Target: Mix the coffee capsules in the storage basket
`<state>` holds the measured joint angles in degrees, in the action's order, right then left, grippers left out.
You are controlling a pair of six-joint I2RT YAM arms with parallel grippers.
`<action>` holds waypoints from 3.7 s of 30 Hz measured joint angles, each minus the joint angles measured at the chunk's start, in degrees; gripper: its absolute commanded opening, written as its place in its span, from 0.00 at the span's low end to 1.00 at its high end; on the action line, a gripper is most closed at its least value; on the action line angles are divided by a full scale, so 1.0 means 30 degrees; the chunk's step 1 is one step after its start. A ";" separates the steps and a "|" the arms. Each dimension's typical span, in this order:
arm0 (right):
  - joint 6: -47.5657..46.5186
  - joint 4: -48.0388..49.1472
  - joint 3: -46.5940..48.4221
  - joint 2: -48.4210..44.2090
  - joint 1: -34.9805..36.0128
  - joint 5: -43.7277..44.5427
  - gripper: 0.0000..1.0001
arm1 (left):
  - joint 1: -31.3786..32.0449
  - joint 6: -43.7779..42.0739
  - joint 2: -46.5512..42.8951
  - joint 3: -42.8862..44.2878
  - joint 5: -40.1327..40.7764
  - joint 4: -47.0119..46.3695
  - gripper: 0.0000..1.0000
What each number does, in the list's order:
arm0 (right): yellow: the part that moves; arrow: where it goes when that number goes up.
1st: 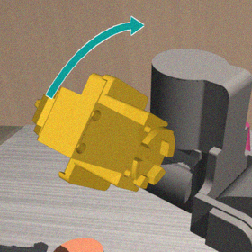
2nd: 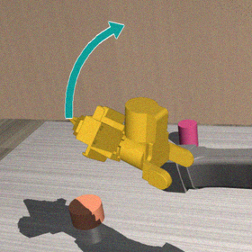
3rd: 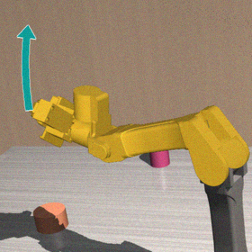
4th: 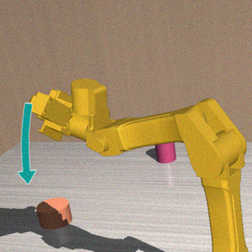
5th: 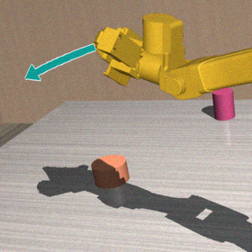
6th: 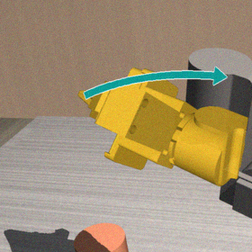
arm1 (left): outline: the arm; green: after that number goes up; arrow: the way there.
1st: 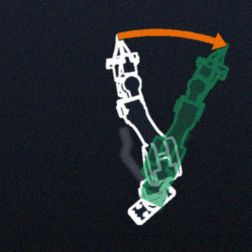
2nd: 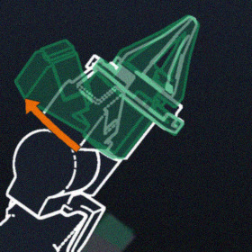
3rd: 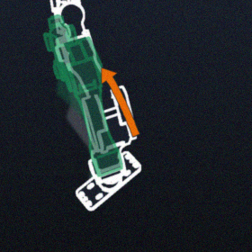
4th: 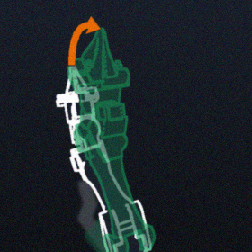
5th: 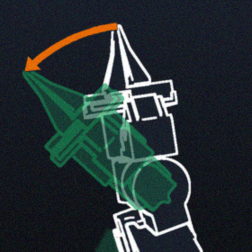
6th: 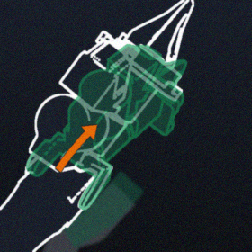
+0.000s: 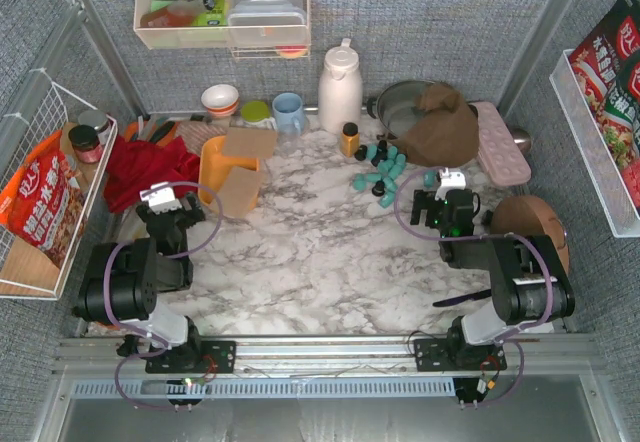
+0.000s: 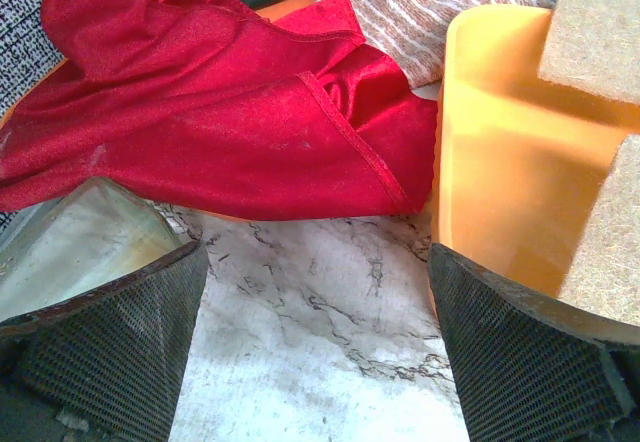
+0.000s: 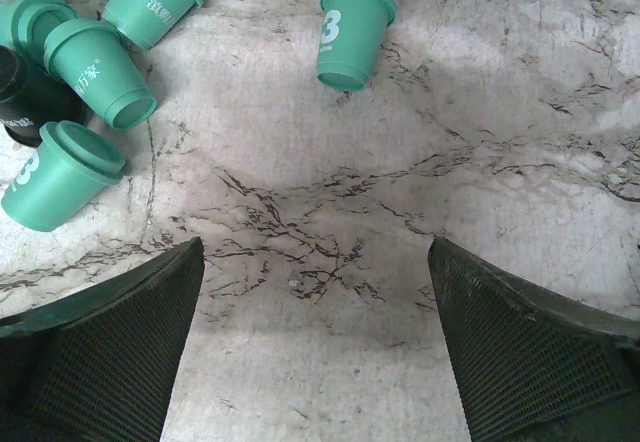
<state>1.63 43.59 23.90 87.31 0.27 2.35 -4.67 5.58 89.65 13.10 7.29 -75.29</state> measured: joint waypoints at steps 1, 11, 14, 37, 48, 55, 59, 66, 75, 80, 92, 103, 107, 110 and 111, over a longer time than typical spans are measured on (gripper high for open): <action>0.0000 0.0000 0.0000 0.0000 0.0000 0.0000 0.99 | 0.0000 0.0000 0.0000 0.0000 0.0000 -0.0007 0.99; 0.0080 -0.0058 0.0036 0.0000 -0.0109 0.0138 0.79 | -0.0029 0.0000 0.0007 0.0029 -0.0051 0.0029 0.99; 0.0131 -0.0087 0.0036 0.0000 -0.0146 0.0131 0.89 | -0.0087 0.0007 0.0022 0.0109 -0.0073 0.0051 0.99; -0.0080 -0.0007 0.0015 0.0000 0.0415 0.1071 0.99 | 0.0372 -0.0328 0.0022 -0.0495 0.0007 -0.0481 0.99; 0.0087 -0.1836 0.0729 -0.2004 0.1304 0.3723 0.99 | 0.0699 -0.1151 -0.0299 -0.3002 -0.0860 -0.3869 0.99; 0.1399 -0.4794 0.1107 -0.4568 0.1326 0.6506 0.99 | 0.1552 -0.1253 -0.4830 -0.2900 -0.0015 -0.2149 0.99; 0.1974 -0.6317 0.1450 -0.6178 0.1362 0.7344 0.99 | 0.1647 0.0146 -0.8357 -0.0663 0.0984 0.3206 0.99; 0.2965 -0.8961 0.2470 -0.8779 0.1377 0.7453 0.99 | 0.1668 0.3468 -1.2713 0.2732 0.2098 1.1635 0.99; 0.3883 -1.1322 0.3905 -0.9471 0.2157 0.7016 0.99 | 0.1406 0.9668 -1.6619 0.4044 0.4517 1.7894 0.99; 0.3949 -1.2225 0.4765 -0.9384 0.2557 0.6608 0.99 | 0.1377 1.0695 -1.6305 0.4918 0.3679 1.9853 0.99; 0.2907 -1.2859 0.5821 -0.7803 0.4371 0.4313 0.99 | 0.2011 1.1271 -1.0047 0.9748 0.0918 2.6891 0.99; 0.1974 -1.3442 0.6783 -0.6098 0.5450 0.1545 0.99 | 0.3636 1.0091 -0.6921 1.1096 0.1202 2.8137 0.83; 0.1486 -1.3595 0.6900 -0.6025 0.5799 0.1268 0.99 | 0.3796 0.9311 -0.6120 1.0724 0.1501 2.7700 0.78; 0.1282 -1.3617 0.6900 -0.5814 0.5799 0.1515 0.99 | 0.3949 0.9056 -0.5748 1.0156 0.1428 2.7168 0.77; 0.1202 -1.3617 0.6900 -0.5734 0.5807 0.1596 0.99 | 0.4029 0.8976 -0.5697 0.9916 0.1413 2.6979 0.77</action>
<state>5.23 2.74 44.60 70.11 17.69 7.14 7.42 32.51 72.55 42.85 11.53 5.65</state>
